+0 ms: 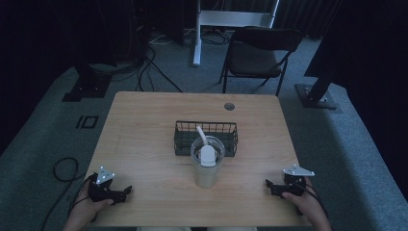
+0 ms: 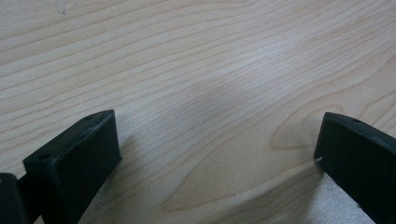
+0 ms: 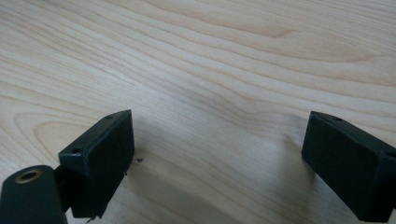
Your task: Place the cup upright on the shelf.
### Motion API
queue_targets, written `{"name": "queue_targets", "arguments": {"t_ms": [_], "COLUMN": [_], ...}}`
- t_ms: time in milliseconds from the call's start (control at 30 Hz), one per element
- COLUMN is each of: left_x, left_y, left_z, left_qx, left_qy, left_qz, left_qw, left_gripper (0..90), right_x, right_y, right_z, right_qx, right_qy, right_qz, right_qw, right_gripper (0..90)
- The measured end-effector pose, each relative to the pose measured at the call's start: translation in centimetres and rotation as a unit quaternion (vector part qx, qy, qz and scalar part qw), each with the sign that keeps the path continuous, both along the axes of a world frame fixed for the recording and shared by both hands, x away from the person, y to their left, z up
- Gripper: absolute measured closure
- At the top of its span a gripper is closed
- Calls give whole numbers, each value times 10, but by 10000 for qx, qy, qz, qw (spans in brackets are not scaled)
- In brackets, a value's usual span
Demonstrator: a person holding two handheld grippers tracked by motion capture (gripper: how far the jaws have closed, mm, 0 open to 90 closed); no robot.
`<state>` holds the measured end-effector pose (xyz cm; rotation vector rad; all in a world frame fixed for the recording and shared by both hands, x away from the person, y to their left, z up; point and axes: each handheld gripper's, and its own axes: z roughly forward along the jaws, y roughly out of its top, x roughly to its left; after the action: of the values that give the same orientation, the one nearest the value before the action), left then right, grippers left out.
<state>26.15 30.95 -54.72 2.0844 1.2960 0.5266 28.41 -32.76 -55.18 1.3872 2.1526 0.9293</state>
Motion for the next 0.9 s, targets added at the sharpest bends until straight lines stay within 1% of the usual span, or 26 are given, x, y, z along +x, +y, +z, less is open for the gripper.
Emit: {"name": "queue_targets", "arguments": {"t_ms": [133,267,300,433,500,600,700,800,900], "left_x": [-1,-1,-1,0,0,1,1,2,4], "left_y": [0,-1,-1,-4,-6,-11,-18,-24,-30], "left_z": [0,1,0,0,0,1,2,4,6], "left_qx": [30,115,96,48,35,85,34,35,0], "left_qy": [-4,-73,-70,-17,19,-9,-72,-141,-177], "left_qz": [-32,-68,-79,-161,-235,-302,-375,-469,-501], "left_qw": [10000,9999,9999,9999,9997,9995,9993,9988,9986], "left_gripper": [4,4,5,5,4,4,5,4,4], "right_x": [1,3,4,4,5,5,5,6,6], "right_y": [4,7,9,14,18,21,25,29,33], "right_z": [0,1,1,3,5,7,10,13,15], "right_qx": [28,79,161,221,243,286,316,347,381], "right_qy": [0,-34,-37,-67,-86,-123,-178,-217,-243], "right_qz": [13,9,41,126,194,242,303,375,464], "right_qw": [10000,10000,9999,9997,9995,9992,9989,9985,9979], "right_gripper": [91,91,91,91,91,91,91,91,91]}}
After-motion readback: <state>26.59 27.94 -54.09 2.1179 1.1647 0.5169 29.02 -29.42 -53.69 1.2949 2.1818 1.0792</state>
